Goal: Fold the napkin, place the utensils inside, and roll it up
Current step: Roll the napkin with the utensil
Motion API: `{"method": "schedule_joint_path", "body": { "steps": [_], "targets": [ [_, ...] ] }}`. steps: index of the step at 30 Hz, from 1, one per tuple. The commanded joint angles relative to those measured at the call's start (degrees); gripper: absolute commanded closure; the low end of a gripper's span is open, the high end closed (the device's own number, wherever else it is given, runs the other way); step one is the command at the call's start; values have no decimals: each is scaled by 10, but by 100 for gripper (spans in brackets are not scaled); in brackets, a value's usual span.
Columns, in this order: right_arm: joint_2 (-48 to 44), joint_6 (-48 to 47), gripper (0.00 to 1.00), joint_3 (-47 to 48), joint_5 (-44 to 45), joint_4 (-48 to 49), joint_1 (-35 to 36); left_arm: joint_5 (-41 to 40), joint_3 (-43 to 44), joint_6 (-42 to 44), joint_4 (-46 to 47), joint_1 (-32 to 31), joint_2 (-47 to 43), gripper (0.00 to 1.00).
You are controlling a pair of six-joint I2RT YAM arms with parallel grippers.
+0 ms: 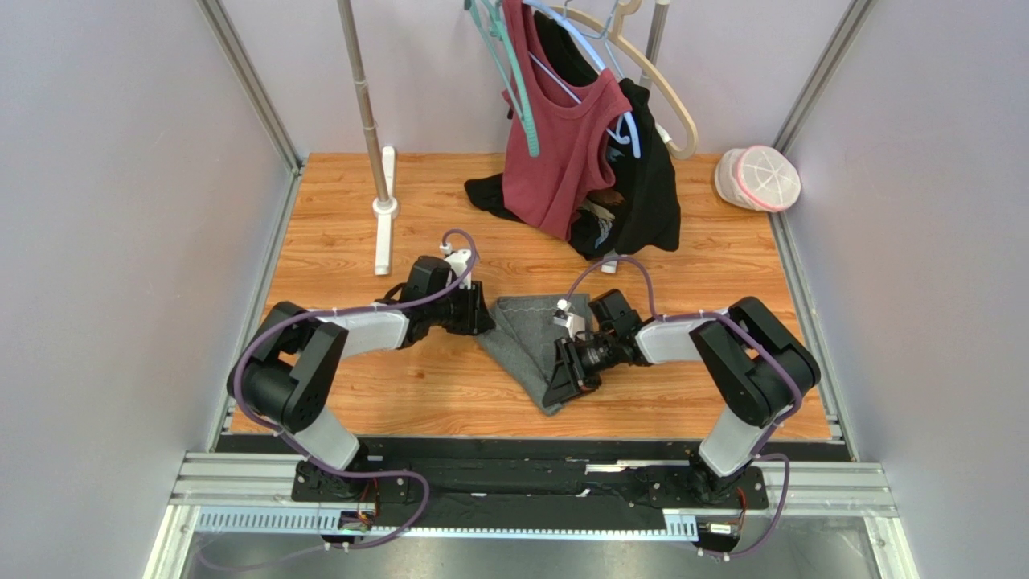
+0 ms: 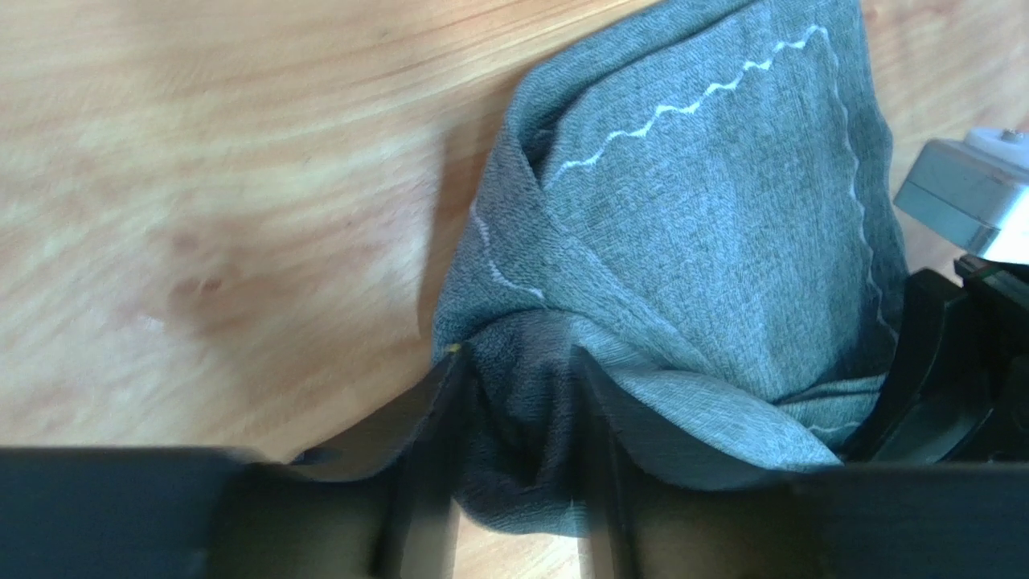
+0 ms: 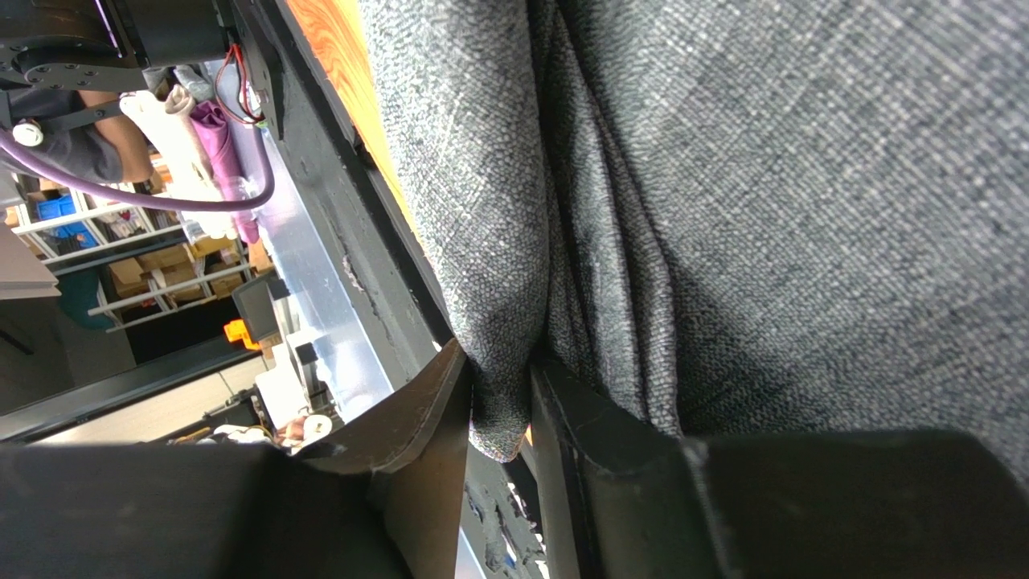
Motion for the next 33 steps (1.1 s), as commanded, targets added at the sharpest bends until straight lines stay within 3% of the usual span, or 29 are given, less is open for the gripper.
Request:
{"method": "schedule_joint_path", "body": {
  "steps": [1, 4, 9, 17, 28, 33],
  "targets": [
    [10, -19, 65, -5, 85, -55, 0, 8, 34, 6, -3, 2, 18, 67],
    [-20, -27, 58, 6, 101, -91, 0, -3, 51, 16, -41, 2, 27, 82],
    [-76, -52, 44, 45, 149, -174, 0, 4, 81, 32, -99, 2, 39, 87],
    [-161, -77, 37, 148, 304, -267, 26, 27, 107, 44, -143, 2, 52, 88],
    [-136, -182, 37, 195, 587, -128, 206, 33, 137, 44, -186, 2, 73, 88],
    [-97, -240, 37, 188, 626, -54, 250, 34, 142, 42, -194, 2, 75, 88]
  ]
}}
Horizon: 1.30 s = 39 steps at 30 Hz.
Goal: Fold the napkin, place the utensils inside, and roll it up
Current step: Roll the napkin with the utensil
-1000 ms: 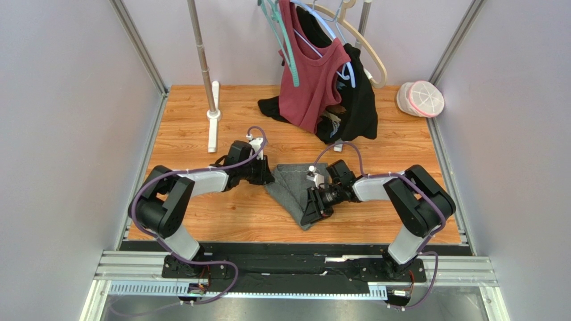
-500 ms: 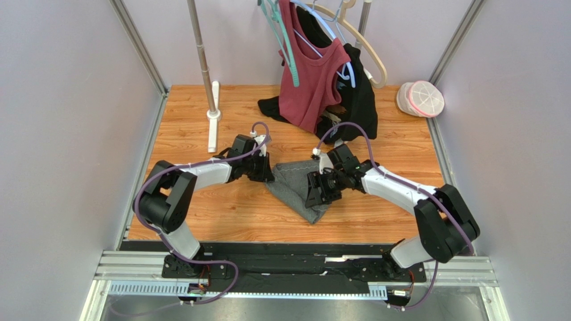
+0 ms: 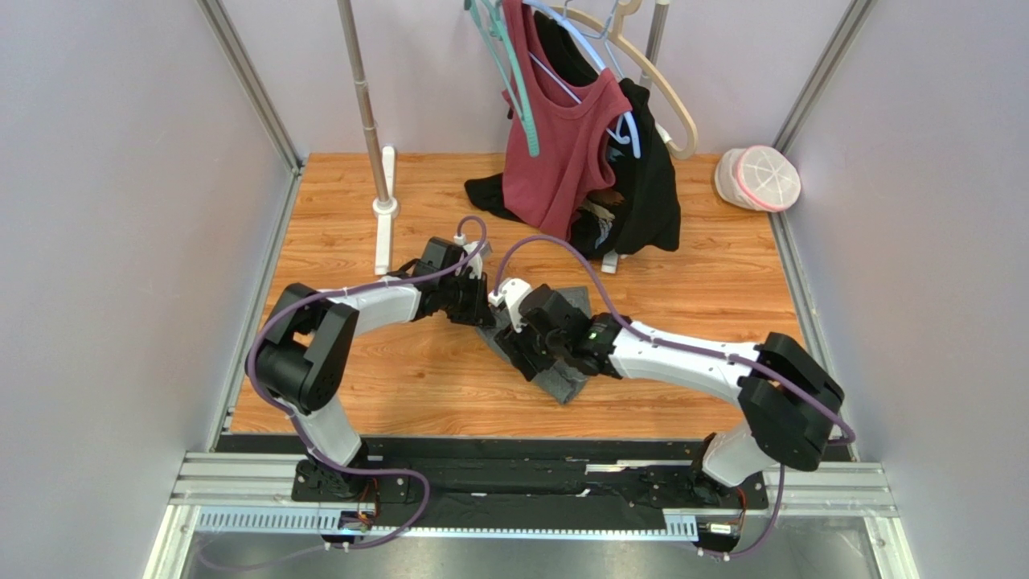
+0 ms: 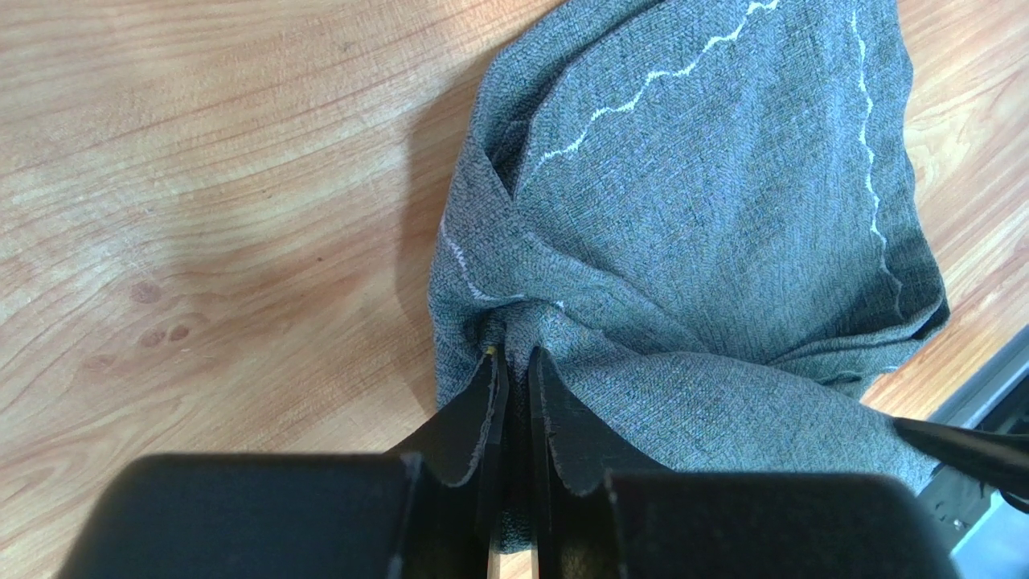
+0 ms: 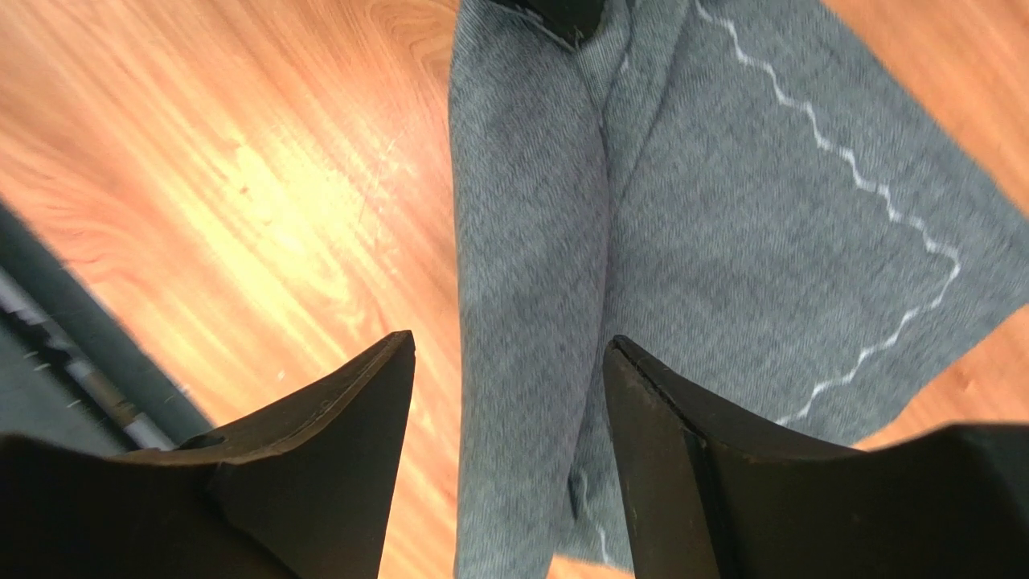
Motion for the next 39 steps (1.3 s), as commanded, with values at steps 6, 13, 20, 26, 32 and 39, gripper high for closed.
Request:
{"method": "schedule_joint_path", "body": {
  "steps": [6, 13, 20, 26, 32, 39],
  "targets": [
    [76, -86, 37, 14, 89, 114, 49, 2, 13, 8, -34, 2, 12, 88],
    [104, -84, 38, 3, 97, 124, 53, 1, 18, 12, -42, 2, 11, 88],
    [139, -67, 41, -2, 100, 131, 52, 6, 18, 11, -40, 2, 9, 88],
    [151, -31, 55, -15, 81, 133, 38, 9, 6, 3, -23, 2, -18, 80],
    [139, -8, 69, -43, -4, 142, 6, -24, -21, -13, -8, 7, -89, 45],
    [117, 21, 70, -78, -160, 171, -41, -111, -88, -38, 18, 27, -209, 31]
  ]
}}
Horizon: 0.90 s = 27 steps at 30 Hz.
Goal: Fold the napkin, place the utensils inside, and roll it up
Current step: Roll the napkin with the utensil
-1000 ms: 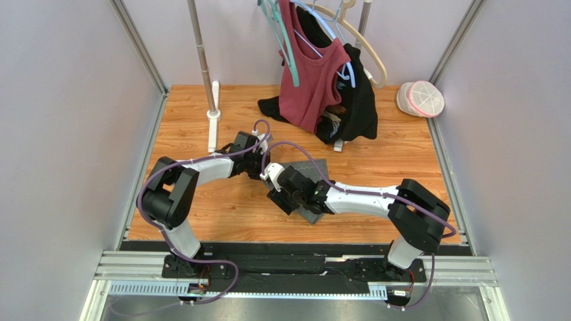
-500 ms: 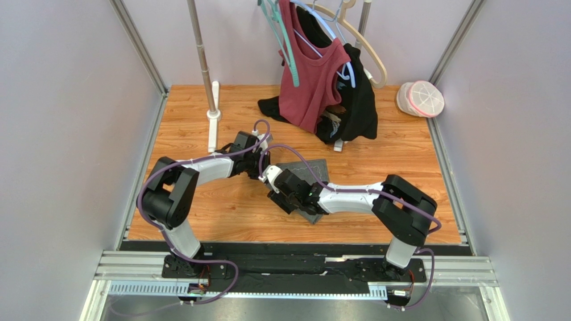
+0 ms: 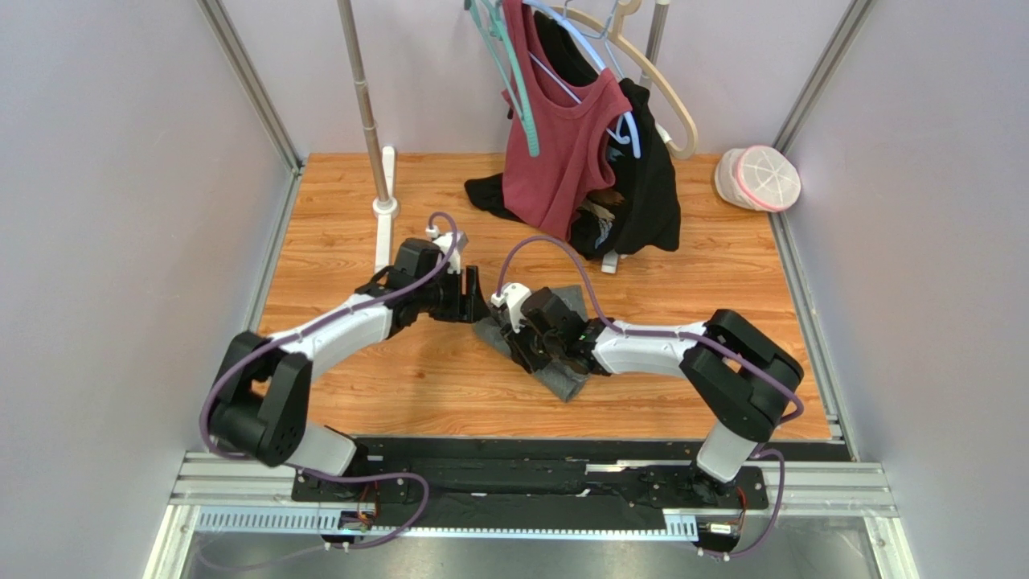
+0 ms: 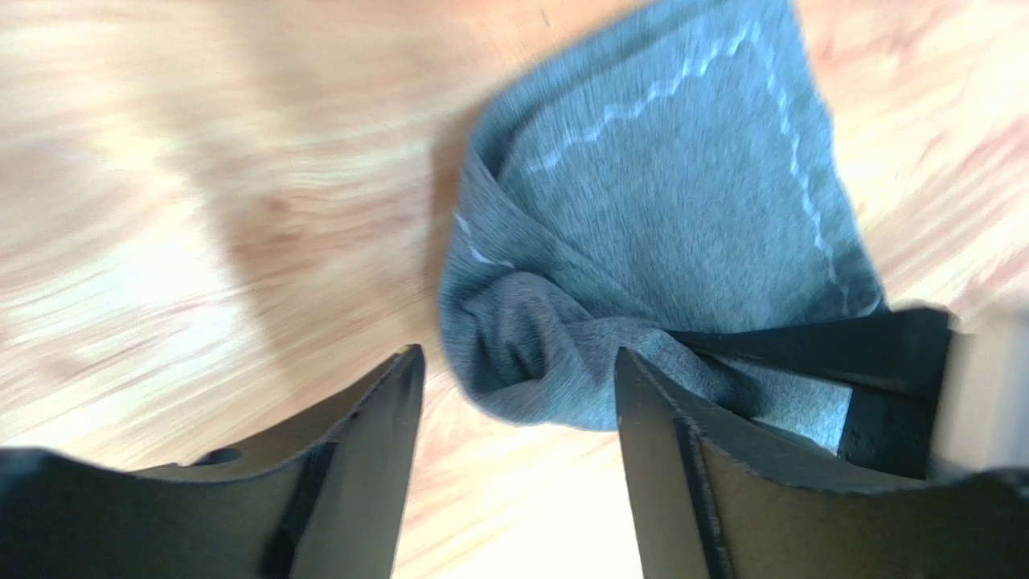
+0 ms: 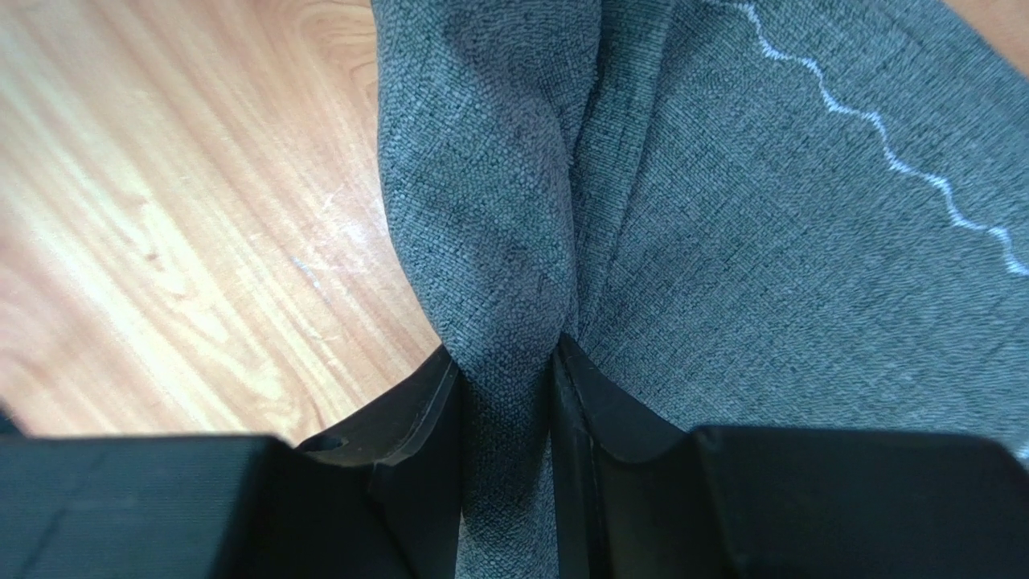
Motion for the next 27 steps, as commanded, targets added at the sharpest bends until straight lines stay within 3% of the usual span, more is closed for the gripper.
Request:
{"method": "schedule_joint_path", "body": {
  "steps": [1, 11, 21, 27],
  "targets": [
    [-1, 33, 70, -31, -132, -7, -24, -71, -41, -19, 33, 15, -79, 30],
    [33, 58, 70, -17, -308, 24, -73, -4, -138, -4, 142, 16, -150, 31],
    [76, 58, 70, 15, -329, 1, -92, 43, -195, -16, 219, 16, -169, 34],
    [90, 58, 70, 27, -335, -22, -96, 53, -197, -25, 232, 16, -135, 37]
  ]
}}
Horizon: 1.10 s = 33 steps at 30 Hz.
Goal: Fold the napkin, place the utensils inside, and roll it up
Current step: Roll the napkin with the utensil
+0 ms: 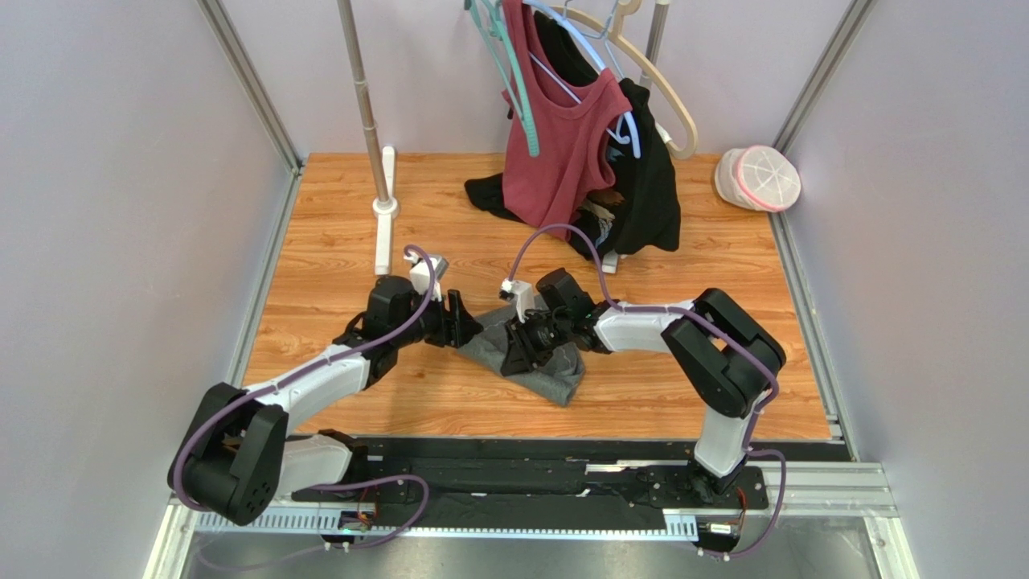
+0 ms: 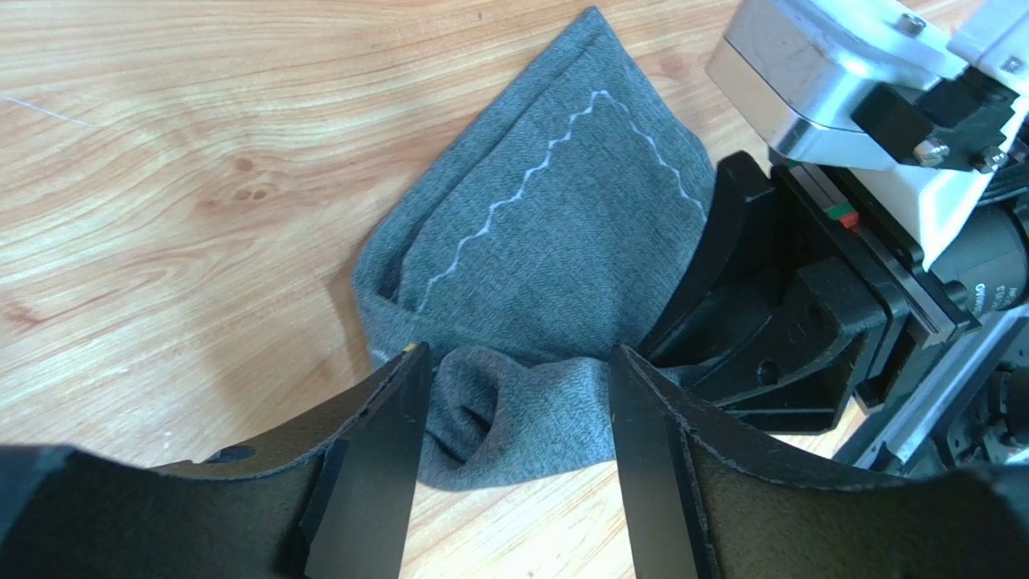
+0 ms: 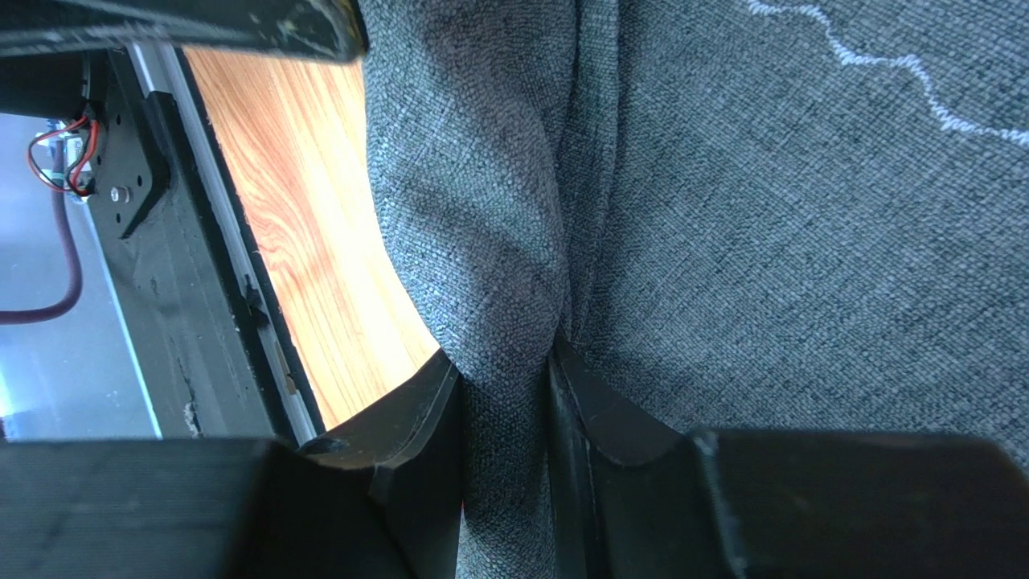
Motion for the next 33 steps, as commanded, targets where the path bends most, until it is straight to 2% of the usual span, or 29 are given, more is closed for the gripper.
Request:
{"method": "schedule_joint_path", "body": {
  "steps": [1, 5, 6, 8, 9, 12, 15, 20, 26, 30, 33],
  "targets": [
    [27, -2, 70, 6, 3, -50, 0, 18, 2, -8, 39, 2, 25, 37],
    [32, -4, 70, 9, 2, -54, -2, 25, 7, -16, 48, 2, 53, 42],
    [33, -4, 70, 10, 2, -56, -2, 25, 8, -18, 49, 2, 56, 52],
    [35, -4, 71, 10, 3, -57, -5, 21, 14, -22, 42, 2, 66, 60],
    [35, -4, 71, 9, 3, -57, -5, 19, 15, -21, 38, 2, 70, 71],
    [35, -4, 70, 11, 4, -58, -7, 13, 19, -24, 25, 2, 80, 86],
    [35, -2, 70, 12, 6, -61, -8, -2, 32, -26, -5, 2, 102, 93],
    [27, -2, 66, 13, 9, -65, -8, -2, 74, -18, -58, 2, 169, 99],
    [5, -4, 60, 18, 29, -82, -8, 19, 117, -12, -92, 2, 222, 99],
    [-18, -4, 46, 19, 44, -94, -8, 19, 144, 2, -120, 2, 236, 99],
    [-50, -3, 40, 18, 66, -107, -8, 19, 157, 10, -149, 2, 238, 99]
  ]
}}
